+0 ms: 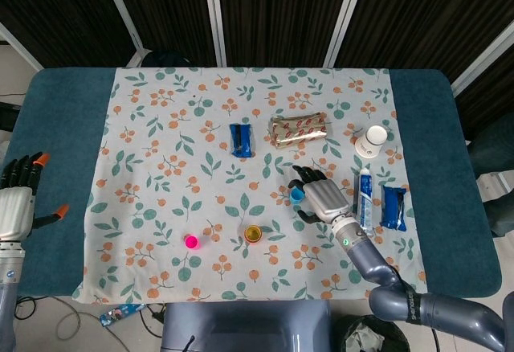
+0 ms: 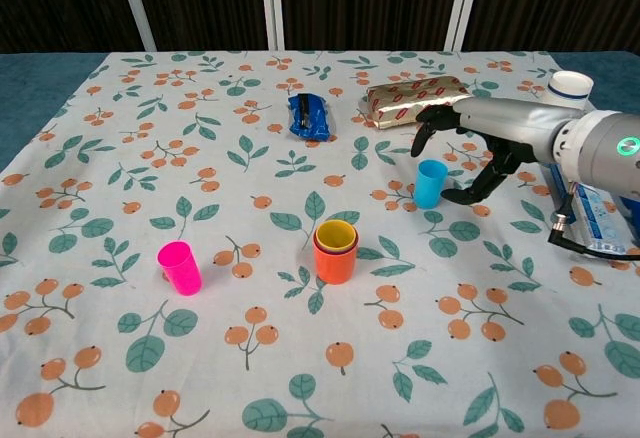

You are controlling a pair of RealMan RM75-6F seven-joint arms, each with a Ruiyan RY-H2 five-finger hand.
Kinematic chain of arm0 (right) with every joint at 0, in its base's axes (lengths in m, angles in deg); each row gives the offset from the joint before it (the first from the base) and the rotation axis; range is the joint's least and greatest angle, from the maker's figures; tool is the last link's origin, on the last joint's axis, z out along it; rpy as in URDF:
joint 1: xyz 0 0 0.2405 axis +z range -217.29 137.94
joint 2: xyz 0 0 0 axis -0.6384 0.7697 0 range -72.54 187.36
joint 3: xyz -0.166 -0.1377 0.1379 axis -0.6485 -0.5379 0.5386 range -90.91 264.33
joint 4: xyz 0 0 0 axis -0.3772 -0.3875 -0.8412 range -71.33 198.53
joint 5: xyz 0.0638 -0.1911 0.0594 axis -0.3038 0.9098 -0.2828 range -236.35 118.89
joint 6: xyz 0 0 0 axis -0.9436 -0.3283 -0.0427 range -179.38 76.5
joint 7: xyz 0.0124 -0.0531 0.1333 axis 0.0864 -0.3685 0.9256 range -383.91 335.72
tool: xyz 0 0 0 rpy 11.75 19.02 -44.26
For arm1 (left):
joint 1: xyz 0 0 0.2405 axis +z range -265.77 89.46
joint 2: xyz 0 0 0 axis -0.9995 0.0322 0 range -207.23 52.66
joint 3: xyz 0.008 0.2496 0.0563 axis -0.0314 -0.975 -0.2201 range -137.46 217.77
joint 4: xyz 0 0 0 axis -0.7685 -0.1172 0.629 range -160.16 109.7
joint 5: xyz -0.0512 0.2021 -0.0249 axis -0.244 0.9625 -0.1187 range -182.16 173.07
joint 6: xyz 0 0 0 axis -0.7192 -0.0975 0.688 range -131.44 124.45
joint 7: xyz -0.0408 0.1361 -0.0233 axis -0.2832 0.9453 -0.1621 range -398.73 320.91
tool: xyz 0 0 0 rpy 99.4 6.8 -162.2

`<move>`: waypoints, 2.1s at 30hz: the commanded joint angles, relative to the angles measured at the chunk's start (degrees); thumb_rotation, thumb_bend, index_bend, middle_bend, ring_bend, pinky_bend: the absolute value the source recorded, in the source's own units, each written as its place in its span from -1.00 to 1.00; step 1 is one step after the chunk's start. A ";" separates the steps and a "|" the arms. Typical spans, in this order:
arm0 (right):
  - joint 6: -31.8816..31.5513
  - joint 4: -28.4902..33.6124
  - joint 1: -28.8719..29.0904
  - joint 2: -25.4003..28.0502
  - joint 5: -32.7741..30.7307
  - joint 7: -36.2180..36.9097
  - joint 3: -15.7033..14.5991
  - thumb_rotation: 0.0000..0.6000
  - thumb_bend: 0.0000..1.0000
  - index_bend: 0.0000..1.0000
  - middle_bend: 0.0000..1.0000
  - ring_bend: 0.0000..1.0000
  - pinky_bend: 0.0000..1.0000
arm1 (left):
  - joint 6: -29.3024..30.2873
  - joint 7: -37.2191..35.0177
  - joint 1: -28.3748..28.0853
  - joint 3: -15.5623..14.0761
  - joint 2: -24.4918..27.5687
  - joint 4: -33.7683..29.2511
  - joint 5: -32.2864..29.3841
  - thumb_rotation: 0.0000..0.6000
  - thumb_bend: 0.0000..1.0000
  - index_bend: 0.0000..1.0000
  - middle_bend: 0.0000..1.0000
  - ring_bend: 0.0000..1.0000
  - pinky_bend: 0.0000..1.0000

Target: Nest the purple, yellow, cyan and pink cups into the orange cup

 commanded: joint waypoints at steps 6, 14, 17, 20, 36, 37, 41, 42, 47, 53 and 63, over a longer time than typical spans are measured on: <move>0.12 -2.86 2.16 -2.35 -2.77 -1.11 0.77 1.00 -0.17 -0.41 -1.00 -0.95 -0.77 | -0.82 -0.83 1.16 1.70 -0.73 1.93 0.67 1.00 -0.72 -0.83 -0.93 -1.00 -0.94; 0.59 -5.11 3.39 -3.12 -5.48 -2.09 0.42 1.00 -0.17 -0.30 -1.00 -0.94 -0.76 | -1.62 -0.18 1.93 3.04 -0.74 2.14 1.20 1.00 -0.72 -0.81 -0.93 -1.00 -0.94; 0.67 -5.44 3.44 -3.09 -5.95 -1.96 0.10 1.00 -0.17 -0.26 -1.00 -0.93 -0.75 | -2.03 -0.06 2.12 3.55 -0.74 2.16 1.29 1.00 -0.72 -0.81 -0.93 -1.00 -0.94; 0.61 -5.89 3.60 -3.26 -6.11 -1.74 -0.06 1.00 -0.17 -0.21 -1.00 -0.93 -0.75 | -2.40 0.14 2.32 3.96 -0.74 2.24 1.44 1.00 -0.72 -0.81 -0.93 -1.00 -0.94; 0.03 -7.16 4.28 -4.18 -5.99 -0.31 -0.50 1.00 -0.17 -0.08 -1.00 -0.90 -0.73 | -4.26 0.71 3.19 6.02 -0.84 2.62 1.88 1.00 -0.72 -0.81 -0.93 -1.00 -0.94; -0.08 -7.10 4.29 -4.16 -5.93 -0.29 -0.51 1.00 -0.17 -0.08 -1.00 -0.90 -0.73 | -4.28 0.75 3.23 6.10 -0.84 2.64 1.90 1.00 -0.72 -0.81 -0.93 -1.00 -0.94; -0.99 -5.72 4.14 -3.26 -5.08 -0.08 -0.42 1.00 -0.17 -0.08 -1.00 -0.90 -0.73 | -4.40 1.11 3.47 6.41 -0.86 2.74 2.16 1.00 -0.72 -0.81 -0.93 -1.00 -0.94; -1.35 -4.70 3.98 -2.60 -4.65 0.05 -0.39 1.00 -0.17 -0.08 -1.00 -0.90 -0.73 | -4.44 1.27 3.54 6.52 -0.87 2.77 2.22 1.00 -0.72 -0.81 -0.93 -1.00 -0.94; -1.93 2.21 2.99 2.25 -3.15 -0.26 -1.10 1.00 -0.17 -0.08 -1.00 -0.90 -0.73 | -4.66 1.43 3.83 6.84 -0.73 2.47 2.68 1.00 -0.72 -0.81 -0.93 -1.00 -0.94; -2.62 12.84 1.64 8.62 -2.40 -1.89 -2.83 1.00 -0.17 -0.08 -1.00 -0.90 -0.73 | -5.22 0.61 4.26 6.42 0.43 0.35 4.25 1.00 -0.72 -0.82 -0.96 -1.00 -0.95; -3.58 19.28 2.06 8.60 -1.93 -2.27 -3.45 1.00 -0.17 -0.08 -1.00 -0.90 -0.73 | -6.44 2.93 4.77 6.47 1.89 -2.28 4.36 1.00 -0.72 -0.83 -0.97 -1.00 -0.96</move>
